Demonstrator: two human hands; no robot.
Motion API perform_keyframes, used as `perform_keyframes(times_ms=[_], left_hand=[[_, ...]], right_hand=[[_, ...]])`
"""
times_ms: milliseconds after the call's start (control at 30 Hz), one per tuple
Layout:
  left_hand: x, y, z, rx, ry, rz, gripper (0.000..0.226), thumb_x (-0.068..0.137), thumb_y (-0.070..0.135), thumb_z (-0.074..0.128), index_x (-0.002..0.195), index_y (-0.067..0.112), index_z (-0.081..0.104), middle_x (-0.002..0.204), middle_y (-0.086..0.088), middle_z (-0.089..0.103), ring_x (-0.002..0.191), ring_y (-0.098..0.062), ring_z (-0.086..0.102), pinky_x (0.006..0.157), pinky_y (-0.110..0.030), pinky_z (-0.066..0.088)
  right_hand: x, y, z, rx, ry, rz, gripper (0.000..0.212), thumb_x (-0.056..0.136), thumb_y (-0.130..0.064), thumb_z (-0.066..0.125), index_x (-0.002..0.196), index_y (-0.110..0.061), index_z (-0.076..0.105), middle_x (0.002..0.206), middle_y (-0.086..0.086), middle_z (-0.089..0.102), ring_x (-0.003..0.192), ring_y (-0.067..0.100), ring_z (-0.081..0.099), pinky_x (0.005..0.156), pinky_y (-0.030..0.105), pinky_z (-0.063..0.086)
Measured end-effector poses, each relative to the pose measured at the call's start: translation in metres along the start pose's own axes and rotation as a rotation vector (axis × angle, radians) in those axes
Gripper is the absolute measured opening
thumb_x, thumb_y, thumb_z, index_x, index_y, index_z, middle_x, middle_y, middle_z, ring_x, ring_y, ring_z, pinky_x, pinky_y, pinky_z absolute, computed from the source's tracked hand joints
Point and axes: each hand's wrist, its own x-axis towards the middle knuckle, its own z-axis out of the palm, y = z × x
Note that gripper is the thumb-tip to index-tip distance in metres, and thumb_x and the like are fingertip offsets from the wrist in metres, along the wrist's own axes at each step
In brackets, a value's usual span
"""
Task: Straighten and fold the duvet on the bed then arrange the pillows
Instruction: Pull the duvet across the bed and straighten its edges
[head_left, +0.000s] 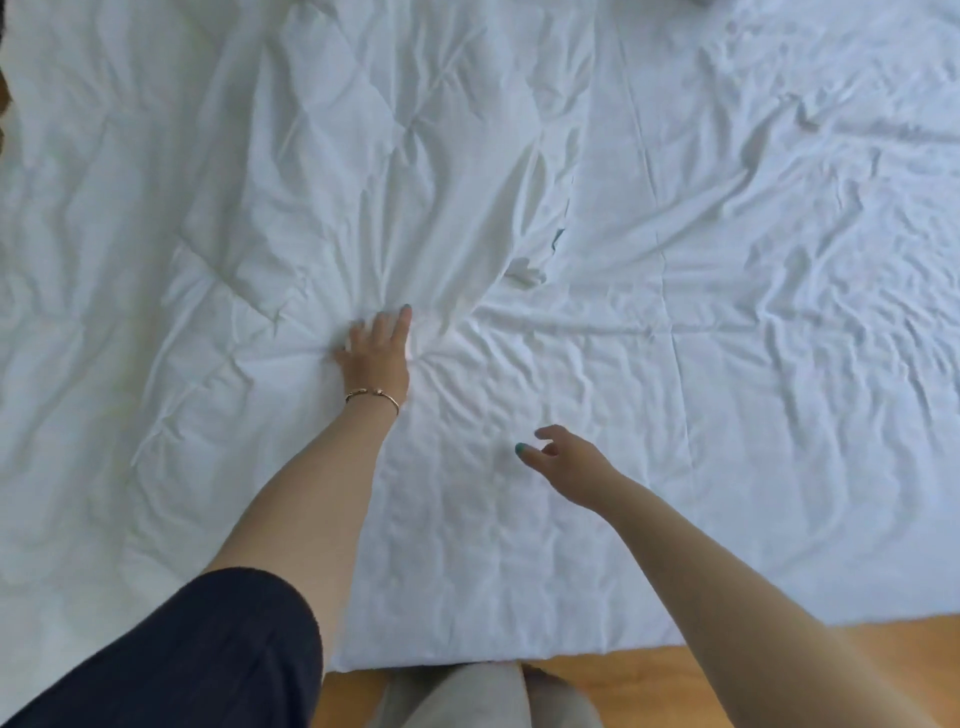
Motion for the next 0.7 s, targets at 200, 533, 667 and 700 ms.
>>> perform_keyframes(times_ms=[200, 533, 667, 700], left_hand=[[-0.028, 0.024, -0.028, -0.708, 0.045, -0.044, 0.068, 0.086, -0.005, 0.043, 0.143, 0.032, 0.042, 0.126, -0.009, 0.061, 0.113, -0.031, 0.057, 0.089, -0.033, 0.044], [-0.179, 0.106, -0.049, -1.394, -0.19, -0.034, 0.047, 0.085, 0.014, 0.061, 0.106, 0.056, 0.06, 0.111, 0.032, 0.062, 0.118, -0.003, 0.056, 0.095, -0.014, 0.041], [-0.217, 0.112, -0.076, -1.313, -0.074, 0.002, 0.065, 0.072, 0.058, 0.067, 0.131, 0.033, 0.056, 0.129, 0.023, 0.058, 0.121, 0.008, 0.05, 0.101, -0.013, 0.038], [-0.226, 0.112, -0.082, -1.324, -0.049, 0.012, 0.071, 0.07, 0.063, 0.067, 0.132, 0.03, 0.055, 0.13, 0.022, 0.057, 0.122, 0.008, 0.05, 0.101, -0.013, 0.038]], right_hand=[[0.013, -0.012, -0.019, -0.049, 0.118, -0.106, 0.085, 0.089, -0.05, 0.061, 0.154, -0.027, 0.011, 0.149, 0.004, 0.033, 0.12, 0.023, 0.051, 0.094, 0.037, 0.046], [0.04, -0.03, -0.142, -0.795, 0.368, -0.583, 0.115, 0.066, -0.058, 0.078, 0.146, -0.056, -0.004, 0.161, -0.006, -0.01, 0.147, 0.032, -0.008, 0.113, 0.065, 0.008], [0.052, -0.039, -0.18, -1.078, 0.337, -0.954, 0.091, 0.071, -0.065, 0.068, 0.148, -0.048, 0.021, 0.161, -0.007, 0.01, 0.149, 0.026, 0.003, 0.117, 0.059, 0.007], [0.054, -0.047, -0.182, -1.137, 0.338, -1.004, 0.095, 0.068, -0.066, 0.068, 0.148, -0.043, 0.023, 0.161, -0.005, 0.01, 0.149, 0.026, 0.004, 0.118, 0.056, 0.006]])
